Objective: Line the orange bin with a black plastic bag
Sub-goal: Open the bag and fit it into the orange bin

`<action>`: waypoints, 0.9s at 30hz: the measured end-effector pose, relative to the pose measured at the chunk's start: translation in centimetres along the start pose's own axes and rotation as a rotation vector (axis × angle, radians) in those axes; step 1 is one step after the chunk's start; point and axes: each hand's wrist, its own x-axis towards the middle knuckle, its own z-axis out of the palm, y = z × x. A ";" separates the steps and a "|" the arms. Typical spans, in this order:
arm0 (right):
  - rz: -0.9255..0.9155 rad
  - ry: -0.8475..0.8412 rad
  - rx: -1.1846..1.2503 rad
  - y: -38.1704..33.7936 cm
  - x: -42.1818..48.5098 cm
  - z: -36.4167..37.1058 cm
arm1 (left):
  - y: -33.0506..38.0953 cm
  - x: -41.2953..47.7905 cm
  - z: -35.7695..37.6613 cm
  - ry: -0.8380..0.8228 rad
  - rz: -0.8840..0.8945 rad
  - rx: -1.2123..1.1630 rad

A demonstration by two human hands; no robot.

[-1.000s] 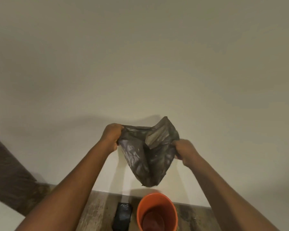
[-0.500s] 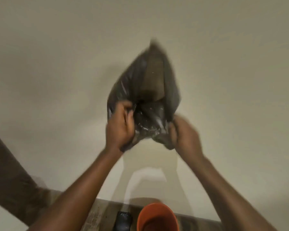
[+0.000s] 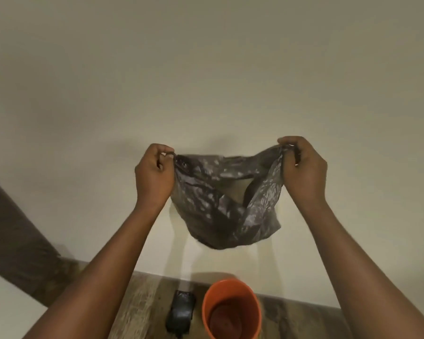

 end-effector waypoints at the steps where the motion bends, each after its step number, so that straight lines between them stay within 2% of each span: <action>1: -0.051 0.046 0.000 -0.4 -1.3 0.0 | 0.1 -0.8 -0.1 0.019 0.057 -0.030; 2: -0.102 0.019 -0.049 0.0 -3.1 0.5 | -0.5 -2.0 0.0 0.001 0.107 -0.020; 3: -0.135 -0.105 -0.125 0.9 -5.2 1.2 | -1.8 -3.4 0.2 -0.062 0.131 0.023; 4: -0.127 -0.337 -0.230 2.2 -7.6 2.0 | -3.8 -4.9 0.4 -0.161 0.114 0.099; 6: -0.002 -0.843 -0.448 5.7 -11.9 3.0 | -8.9 -8.2 0.5 -0.440 -0.042 0.270; 7: 0.093 -0.987 -0.478 7.0 -13.5 3.0 | -11.5 -9.8 0.2 -0.571 -0.144 0.340; 8: 0.129 -1.047 -0.487 8.1 -14.4 2.7 | -13.5 -11.2 -0.3 -0.666 -0.240 0.396; 10: 0.104 -1.072 -0.501 9.4 -14.3 2.1 | -16.2 -12.6 -1.5 -0.703 -0.377 0.463; 12: 0.149 -1.009 -0.447 9.4 -12.8 1.7 | -17.0 -12.5 -2.1 -0.653 -0.449 0.478; 16: 0.502 -0.713 0.009 7.6 -8.9 1.2 | -15.6 -10.7 -1.6 -0.479 -0.541 0.457; 18: 0.528 -0.691 0.114 6.4 -7.4 1.3 | -14.0 -9.6 -0.7 -0.340 -0.462 0.503; 20: 0.507 -0.743 0.163 5.3 -6.6 1.6 | -11.6 -9.1 0.5 -0.266 -0.208 0.480; 21: 0.501 -0.775 0.185 4.9 -6.3 1.8 | -10.2 -8.9 1.2 -0.304 -0.079 0.424; 23: 0.507 -0.831 0.223 4.3 -6.1 2.3 | -7.6 -8.7 2.8 -0.573 0.070 0.354; 25: 0.547 -0.857 0.281 4.1 -5.8 2.6 | -5.6 -9.0 4.2 -0.923 0.111 0.516; 27: 0.609 -0.853 0.362 4.1 -5.5 2.6 | -5.3 -9.4 5.3 -1.108 0.089 0.664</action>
